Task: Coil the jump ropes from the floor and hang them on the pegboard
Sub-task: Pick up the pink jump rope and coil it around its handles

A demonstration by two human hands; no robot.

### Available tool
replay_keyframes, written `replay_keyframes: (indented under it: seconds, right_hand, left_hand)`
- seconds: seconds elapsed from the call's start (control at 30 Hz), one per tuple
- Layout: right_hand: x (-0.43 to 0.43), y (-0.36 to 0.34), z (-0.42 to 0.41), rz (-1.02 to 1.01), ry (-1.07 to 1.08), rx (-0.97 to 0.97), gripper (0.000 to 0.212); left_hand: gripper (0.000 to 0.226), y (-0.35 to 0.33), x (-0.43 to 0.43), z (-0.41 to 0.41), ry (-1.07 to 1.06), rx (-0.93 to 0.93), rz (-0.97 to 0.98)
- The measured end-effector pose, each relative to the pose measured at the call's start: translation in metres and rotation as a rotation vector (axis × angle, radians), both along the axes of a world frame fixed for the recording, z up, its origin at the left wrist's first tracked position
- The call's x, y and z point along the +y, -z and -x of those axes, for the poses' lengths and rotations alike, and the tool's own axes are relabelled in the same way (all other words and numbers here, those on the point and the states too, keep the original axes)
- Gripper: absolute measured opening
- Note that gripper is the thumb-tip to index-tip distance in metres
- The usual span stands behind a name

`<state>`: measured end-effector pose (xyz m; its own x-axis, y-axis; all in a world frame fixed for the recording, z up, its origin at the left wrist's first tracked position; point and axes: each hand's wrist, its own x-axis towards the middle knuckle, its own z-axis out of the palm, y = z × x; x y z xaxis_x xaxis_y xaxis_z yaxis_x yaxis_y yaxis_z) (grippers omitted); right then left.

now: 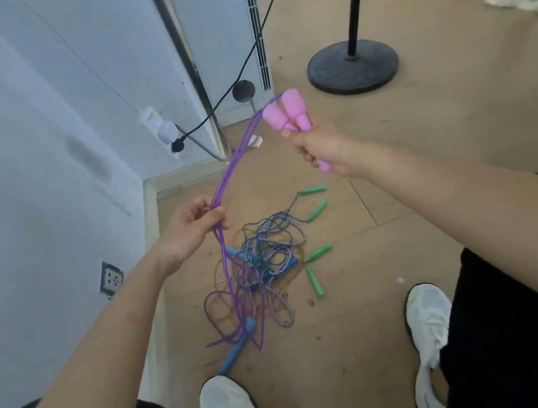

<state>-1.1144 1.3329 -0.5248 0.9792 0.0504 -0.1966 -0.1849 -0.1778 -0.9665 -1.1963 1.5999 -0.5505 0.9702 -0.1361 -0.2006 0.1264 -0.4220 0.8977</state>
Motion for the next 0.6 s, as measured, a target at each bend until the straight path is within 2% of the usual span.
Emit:
replay_keyframes:
  seconds: [0.1,0.2,0.27,0.37,0.43,0.47,0.53,0.6]
  right_hand:
    - [-0.009,-0.006,-0.013,-0.142,0.196,0.022,0.022]
    - [-0.013,-0.007,-0.020,-0.250,0.293,0.042,0.021]
    - [-0.012,-0.002,-0.021,-0.313,0.268,0.082,0.019]
    - [-0.006,0.003,-0.021,-0.339,0.103,0.149,0.012]
    - [0.000,0.005,-0.018,-0.356,0.039,0.153,0.008]
    - [0.003,0.005,-0.017,-0.371,0.014,0.153,0.006]
    - [0.007,0.005,-0.013,-0.375,-0.051,0.163,0.005]
    - [0.007,0.004,-0.011,-0.352,-0.084,0.173,0.004]
  left_hand:
    - [0.013,-0.001,0.007,-0.004,0.024,-0.036,-0.135]
    - [0.012,-0.009,0.008,-0.013,-0.088,-0.146,-0.164]
    - [0.012,-0.021,0.006,-0.019,-0.248,-0.300,-0.122]
    - [0.014,-0.046,0.005,-0.026,-0.531,-0.629,0.025]
    - [0.015,-0.051,0.010,-0.030,-0.631,-0.735,-0.014]
    - [0.015,-0.048,0.015,-0.033,-0.605,-0.692,-0.114]
    - [0.020,-0.033,0.022,-0.034,-0.436,-0.435,-0.377]
    - [0.019,-0.019,0.025,-0.032,-0.291,-0.236,-0.538]
